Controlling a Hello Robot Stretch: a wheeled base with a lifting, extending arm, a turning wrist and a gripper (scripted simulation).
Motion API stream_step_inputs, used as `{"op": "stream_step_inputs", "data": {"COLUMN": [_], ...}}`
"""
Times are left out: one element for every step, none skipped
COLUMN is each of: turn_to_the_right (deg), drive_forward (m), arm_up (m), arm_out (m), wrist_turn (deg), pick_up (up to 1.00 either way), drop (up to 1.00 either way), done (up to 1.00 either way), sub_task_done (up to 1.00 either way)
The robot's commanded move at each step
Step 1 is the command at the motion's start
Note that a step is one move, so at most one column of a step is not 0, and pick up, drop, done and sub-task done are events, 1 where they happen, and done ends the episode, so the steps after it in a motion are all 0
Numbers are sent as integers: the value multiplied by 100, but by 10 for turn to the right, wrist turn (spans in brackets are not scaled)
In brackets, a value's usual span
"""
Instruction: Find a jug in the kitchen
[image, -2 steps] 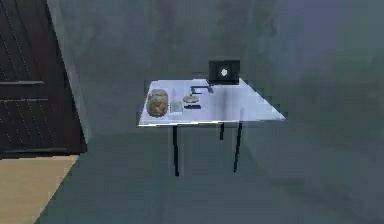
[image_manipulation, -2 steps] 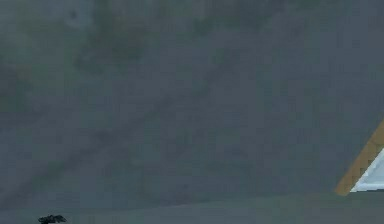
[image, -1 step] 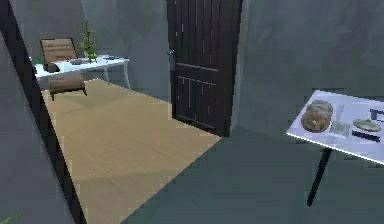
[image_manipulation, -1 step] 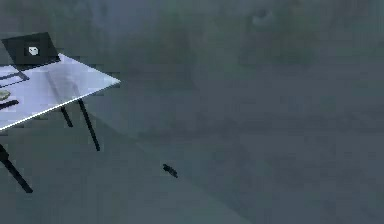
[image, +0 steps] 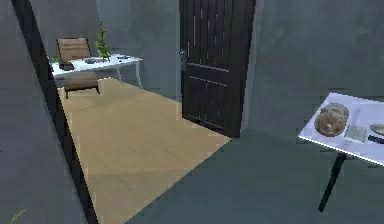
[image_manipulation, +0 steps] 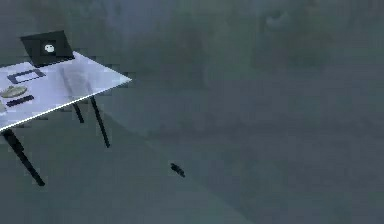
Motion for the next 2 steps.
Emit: {"op": "stream_step_inputs", "data": {"turn_to_the_right": [0, -60], "drive_forward": [100, 0], "arm_up": [0, 0], "arm_out": [0, 0], "wrist_turn": [0, 0], "pick_up": [0, 0], "drop": [0, 0], "done": [0, 0], "sub_task_done": [0, 0]}}
